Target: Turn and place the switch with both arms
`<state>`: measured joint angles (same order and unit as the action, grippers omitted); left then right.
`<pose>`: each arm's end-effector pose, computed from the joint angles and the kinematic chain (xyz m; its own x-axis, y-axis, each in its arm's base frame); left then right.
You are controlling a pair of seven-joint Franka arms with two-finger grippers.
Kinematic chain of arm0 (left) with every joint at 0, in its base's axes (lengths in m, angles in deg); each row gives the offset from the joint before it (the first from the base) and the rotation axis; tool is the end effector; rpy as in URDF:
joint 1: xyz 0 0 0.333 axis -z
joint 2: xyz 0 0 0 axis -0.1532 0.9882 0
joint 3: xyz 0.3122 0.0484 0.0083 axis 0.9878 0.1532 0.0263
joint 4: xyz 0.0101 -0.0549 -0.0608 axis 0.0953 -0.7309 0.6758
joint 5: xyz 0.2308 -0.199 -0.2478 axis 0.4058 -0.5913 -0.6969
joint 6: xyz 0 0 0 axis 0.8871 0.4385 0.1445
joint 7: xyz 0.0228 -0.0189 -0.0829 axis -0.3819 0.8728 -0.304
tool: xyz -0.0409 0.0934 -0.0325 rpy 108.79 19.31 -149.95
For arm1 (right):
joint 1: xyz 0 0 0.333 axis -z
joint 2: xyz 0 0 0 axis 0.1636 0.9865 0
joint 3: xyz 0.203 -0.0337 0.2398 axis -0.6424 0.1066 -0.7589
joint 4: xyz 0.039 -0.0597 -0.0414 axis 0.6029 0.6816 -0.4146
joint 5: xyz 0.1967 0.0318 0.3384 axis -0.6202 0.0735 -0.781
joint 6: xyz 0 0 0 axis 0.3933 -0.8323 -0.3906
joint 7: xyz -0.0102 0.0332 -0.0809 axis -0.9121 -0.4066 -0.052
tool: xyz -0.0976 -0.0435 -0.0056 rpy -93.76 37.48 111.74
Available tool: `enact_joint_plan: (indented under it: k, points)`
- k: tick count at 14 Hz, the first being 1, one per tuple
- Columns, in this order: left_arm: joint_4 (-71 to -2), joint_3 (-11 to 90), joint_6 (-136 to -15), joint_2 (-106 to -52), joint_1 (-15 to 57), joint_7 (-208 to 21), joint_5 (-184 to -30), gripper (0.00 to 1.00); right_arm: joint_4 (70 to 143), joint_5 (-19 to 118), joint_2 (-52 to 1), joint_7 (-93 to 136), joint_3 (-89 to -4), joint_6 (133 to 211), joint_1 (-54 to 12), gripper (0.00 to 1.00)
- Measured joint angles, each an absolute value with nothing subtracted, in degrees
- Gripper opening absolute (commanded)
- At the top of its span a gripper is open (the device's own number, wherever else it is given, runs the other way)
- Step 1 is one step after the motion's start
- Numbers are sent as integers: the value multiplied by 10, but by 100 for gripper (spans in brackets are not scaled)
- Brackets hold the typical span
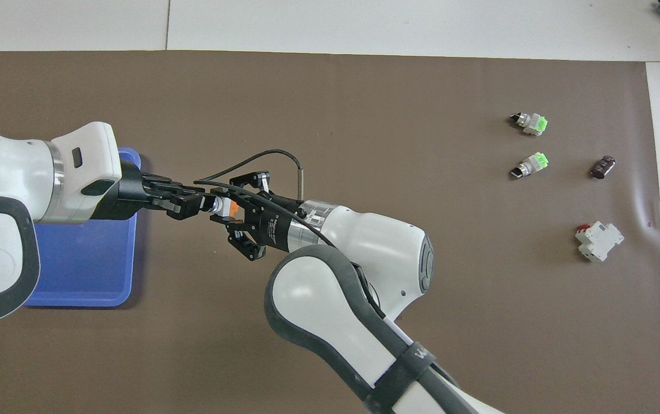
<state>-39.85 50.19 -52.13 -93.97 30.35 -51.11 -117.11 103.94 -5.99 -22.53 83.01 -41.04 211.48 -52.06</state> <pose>0.5239 -0.1628 0.5349 0.8746 -0.3790 0.3025 -0.4829 -0.7375 0.4722 0.5078 0.4368 0.4274 0.2861 -0.5436 -0.7891 -0.9138 0.0930 -0.3954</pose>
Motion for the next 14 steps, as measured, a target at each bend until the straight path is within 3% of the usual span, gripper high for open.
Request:
enact_joint_plan:
  k: [3,7,14]
  points:
    - [-411,504,-521,-946,302,-500,-1171,38,1039,-60,-225,830,-409,2115,-520,0]
    - [-430,505,-520,-952,302,-495,-1171,34,1034,-60,-225,830,-406,2115,-518,0]
    - [-430,504,-521,-956,302,-491,-1171,37,1032,-60,-225,830,-406,2115,-518,0]
